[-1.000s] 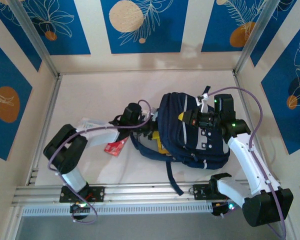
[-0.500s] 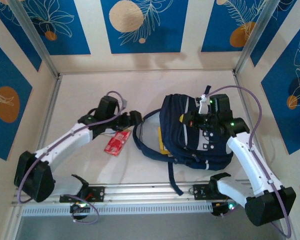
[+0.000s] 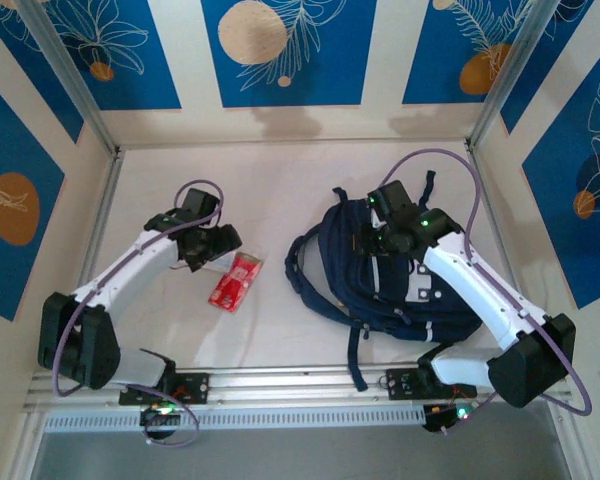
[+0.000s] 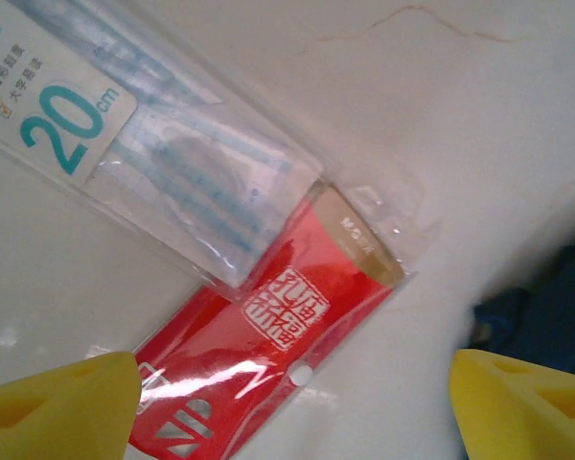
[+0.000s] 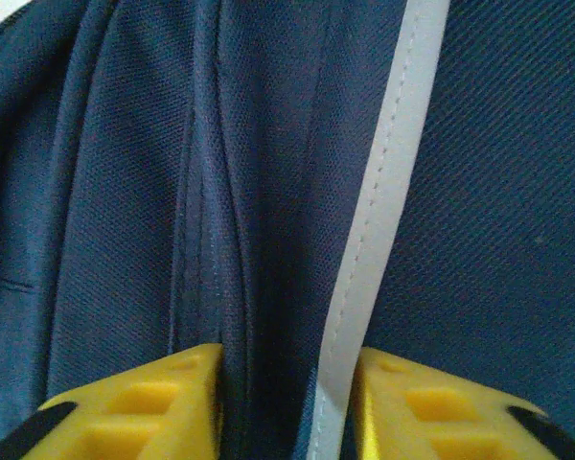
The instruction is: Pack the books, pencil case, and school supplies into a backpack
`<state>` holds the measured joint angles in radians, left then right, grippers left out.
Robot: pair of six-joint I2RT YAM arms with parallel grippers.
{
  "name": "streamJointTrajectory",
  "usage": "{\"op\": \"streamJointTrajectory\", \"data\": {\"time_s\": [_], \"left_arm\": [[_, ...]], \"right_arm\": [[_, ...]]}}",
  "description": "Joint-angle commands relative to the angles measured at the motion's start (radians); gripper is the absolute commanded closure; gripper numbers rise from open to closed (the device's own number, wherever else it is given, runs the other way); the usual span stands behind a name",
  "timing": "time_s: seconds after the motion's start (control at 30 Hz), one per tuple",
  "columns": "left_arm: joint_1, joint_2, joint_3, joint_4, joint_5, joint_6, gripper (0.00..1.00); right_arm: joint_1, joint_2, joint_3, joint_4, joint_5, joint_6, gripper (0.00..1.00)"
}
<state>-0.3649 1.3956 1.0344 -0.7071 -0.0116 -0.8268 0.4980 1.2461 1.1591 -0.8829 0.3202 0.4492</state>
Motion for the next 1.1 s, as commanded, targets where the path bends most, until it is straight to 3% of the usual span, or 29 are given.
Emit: {"op": "streamJointTrajectory", "data": {"time_s": [0.0, 0.13, 0.2, 0.4, 0.5, 0.63, 0.8, 1.07], "left_arm": [[0.009, 0.060, -0.013, -0.009, 0.051, 0.043, 0.17], [0.007, 0.094, -0.117, 0.093, 0.142, 0.090, 0.17], [0.007, 0.095, -0.178, 0.154, 0.174, 0.112, 0.17], [-0.001, 0.146, -0.263, 0.206, 0.232, 0.125, 0.18], [-0.045, 0.160, -0.287, 0.241, 0.283, 0.100, 0.19], [-0.171, 0.186, -0.274, 0.242, 0.313, 0.074, 0.19], [-0.262, 0.127, -0.277, 0.232, 0.308, 0.034, 0.20], [-0.210, -0.040, -0.234, 0.085, 0.196, 0.082, 0.27]], "right_arm": [[0.024, -0.014, 0.040, -0.078, 0.175, -0.057, 0.59], [0.073, -0.026, 0.061, -0.054, 0.107, -0.113, 0.56], [0.096, -0.018, 0.061, -0.033, -0.006, -0.142, 0.56], [0.161, 0.013, 0.056, 0.000, -0.083, -0.110, 0.56], [0.174, 0.037, 0.048, 0.039, -0.194, -0.088, 0.57], [0.178, 0.103, 0.041, 0.094, -0.331, -0.027, 0.57], [0.180, 0.218, 0.050, 0.175, -0.447, 0.063, 0.61], [0.201, 0.434, 0.139, 0.176, -0.491, 0.151, 0.71]]}}
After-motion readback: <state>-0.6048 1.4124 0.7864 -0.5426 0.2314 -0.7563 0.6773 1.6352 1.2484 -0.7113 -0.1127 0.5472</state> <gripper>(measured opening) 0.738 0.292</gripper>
